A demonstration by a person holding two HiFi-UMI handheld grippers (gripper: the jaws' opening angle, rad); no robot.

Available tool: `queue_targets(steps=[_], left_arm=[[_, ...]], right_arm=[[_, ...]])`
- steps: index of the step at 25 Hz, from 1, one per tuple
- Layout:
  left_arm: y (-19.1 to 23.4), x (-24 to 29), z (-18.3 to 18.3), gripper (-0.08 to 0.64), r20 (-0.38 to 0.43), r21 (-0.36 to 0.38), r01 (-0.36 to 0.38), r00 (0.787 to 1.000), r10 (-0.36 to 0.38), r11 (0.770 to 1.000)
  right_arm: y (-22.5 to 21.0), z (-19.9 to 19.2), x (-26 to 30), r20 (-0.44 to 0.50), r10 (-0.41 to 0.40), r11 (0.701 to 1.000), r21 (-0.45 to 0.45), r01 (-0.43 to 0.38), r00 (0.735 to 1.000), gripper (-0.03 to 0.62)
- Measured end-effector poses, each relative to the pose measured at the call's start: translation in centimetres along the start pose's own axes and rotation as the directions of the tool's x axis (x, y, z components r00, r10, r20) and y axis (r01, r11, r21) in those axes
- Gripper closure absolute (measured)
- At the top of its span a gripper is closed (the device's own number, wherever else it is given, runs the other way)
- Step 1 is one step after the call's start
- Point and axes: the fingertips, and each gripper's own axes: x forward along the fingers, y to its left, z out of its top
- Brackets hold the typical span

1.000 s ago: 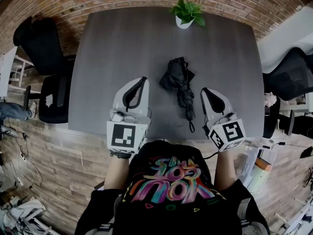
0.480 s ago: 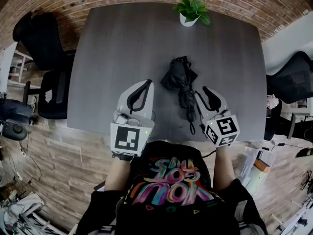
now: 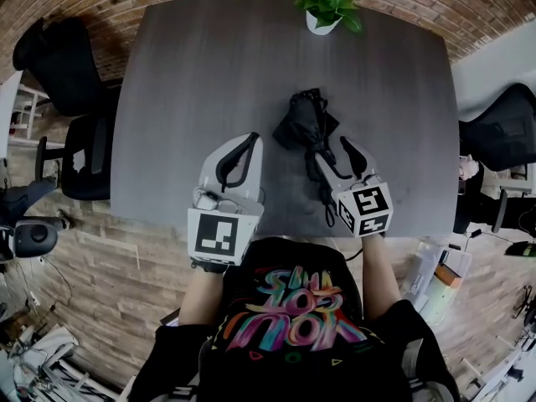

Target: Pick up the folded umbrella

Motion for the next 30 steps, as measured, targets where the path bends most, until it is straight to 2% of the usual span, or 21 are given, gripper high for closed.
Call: queue_targets(steps=[5,11,23,30], left_arm=[[-0.1,0.1,-0.6,0.56,-0.01,-0.011,-0.003,1.0,0.003,1.0],[0.0,-0.5,-1.1,0.558,-0.025,-0.021,-0.025,0.999,0.024,0.999],[1.1,-1.7,-2.4,0.558,-0.049,-0.041,-0.055,0.997,0.053,0.998],[0.8,-1.6,-2.7,0.56,-0.049,-0.038,-0.049,0.998,0.047,0.998]], right_arm=[[-0.3,-2.1,2.2,-0.054,-0.001,1.0,0.027,0.002,0.999,0.307],[-0.4,-5.1,4.7,-0.163,-0.005,0.999,0.041,0.012,0.987,0.252],[-0.9,-8.5,7.8,-0.301,-0.01,0.998,0.051,0.027,0.954,0.244],[-0.7,-10.6,9.0,-0.423,0.038,0.995,0.095,0.003,0.905,0.244]])
